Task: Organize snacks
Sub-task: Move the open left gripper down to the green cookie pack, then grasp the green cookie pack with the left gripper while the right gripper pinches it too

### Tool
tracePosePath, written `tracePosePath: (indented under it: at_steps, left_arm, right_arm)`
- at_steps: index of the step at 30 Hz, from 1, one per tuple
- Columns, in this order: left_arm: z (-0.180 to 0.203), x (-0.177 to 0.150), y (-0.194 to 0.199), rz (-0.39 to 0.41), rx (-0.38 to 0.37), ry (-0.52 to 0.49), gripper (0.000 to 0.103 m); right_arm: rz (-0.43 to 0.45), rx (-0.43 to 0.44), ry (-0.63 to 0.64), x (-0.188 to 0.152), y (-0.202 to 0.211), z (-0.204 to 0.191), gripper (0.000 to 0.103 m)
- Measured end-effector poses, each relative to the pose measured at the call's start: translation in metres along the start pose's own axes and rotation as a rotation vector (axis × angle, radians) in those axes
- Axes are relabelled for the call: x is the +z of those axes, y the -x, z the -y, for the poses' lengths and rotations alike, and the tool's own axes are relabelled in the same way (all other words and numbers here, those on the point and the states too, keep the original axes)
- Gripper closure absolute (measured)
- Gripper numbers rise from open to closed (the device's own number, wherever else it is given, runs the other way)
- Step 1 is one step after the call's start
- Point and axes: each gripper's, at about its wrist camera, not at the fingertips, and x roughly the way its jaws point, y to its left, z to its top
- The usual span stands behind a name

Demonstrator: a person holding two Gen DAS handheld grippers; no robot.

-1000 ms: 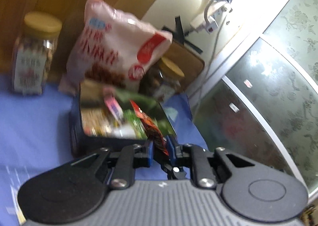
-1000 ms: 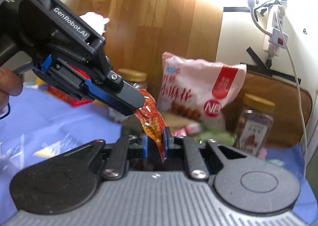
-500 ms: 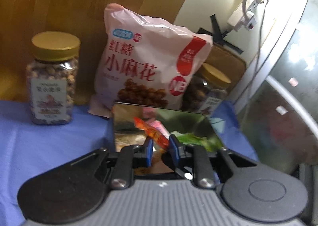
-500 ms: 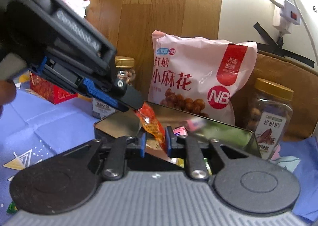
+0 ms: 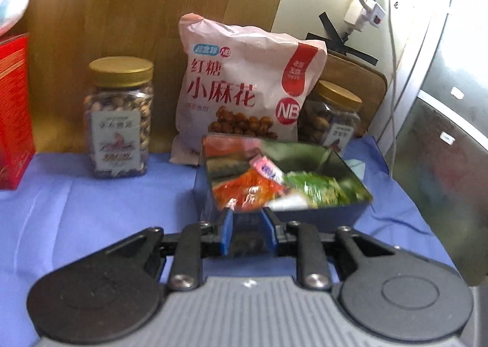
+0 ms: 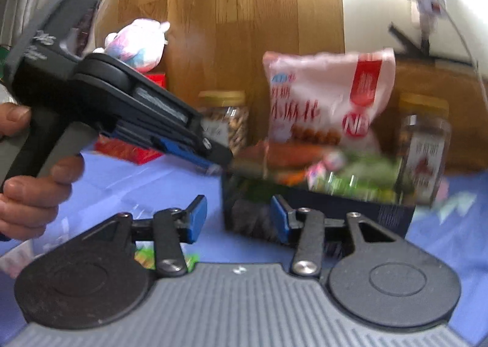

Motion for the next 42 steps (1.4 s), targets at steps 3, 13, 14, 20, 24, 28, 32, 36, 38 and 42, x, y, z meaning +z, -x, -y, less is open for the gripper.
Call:
tracePosePath:
  at_steps: [3,13,14,20,24,28,32,36,38,42]
  left_arm:
    - [-0.006,-0.022,0.016,-0.01,0.001,0.014,0.082]
    - [-0.045,-0.086,0.047,-0.073,-0.006,0.187,0.078]
    - [-0.047,-0.089,0.046,-0.079,-0.014,0.199,0.078]
    - [-0.042,-0.101,0.044,-0.101,-0.05,0.204,0.07]
    - [-0.04,-0.107,0.053,-0.072,0.003,0.169,0.064]
    - [-0.053,-0.112,0.066,-0.064,-0.003,0.201,0.064]
    - [-0.062,-0.113,0.078,-0.043,0.01,0.212,0.064]
    - [-0.069,-0.105,0.08,-0.033,0.006,0.222,0.062]
    - [-0.067,-0.103,0.076,-0.037,0.003,0.211,0.062]
    - [-0.058,-0.1,0.062,-0.064,-0.021,0.18,0.062]
  right_arm:
    - [-0.064,0.028,-0.078,-0.016,0.003,-0.001,0.053]
    - [-0.202,0.076,-0.156,-0.036,-0.001,-0.016,0.053]
    - [-0.214,0.088,-0.156,-0.036,-0.002,-0.019,0.053]
    - [-0.257,0.156,-0.091,-0.039,-0.006,-0.049,0.049]
    - [-0.249,0.232,0.004,-0.043,0.005,-0.074,0.044]
    - [-0.271,0.307,0.037,-0.047,0.011,-0.086,0.044]
    - [-0.271,0.297,0.034,-0.042,0.012,-0.084,0.046]
    - [-0.282,0.23,-0.001,-0.04,0.005,-0.075,0.046]
    - [-0.285,0.22,-0.005,-0.04,0.003,-0.074,0.046]
    - [-0.289,0.213,0.033,-0.039,0.0,-0.08,0.045]
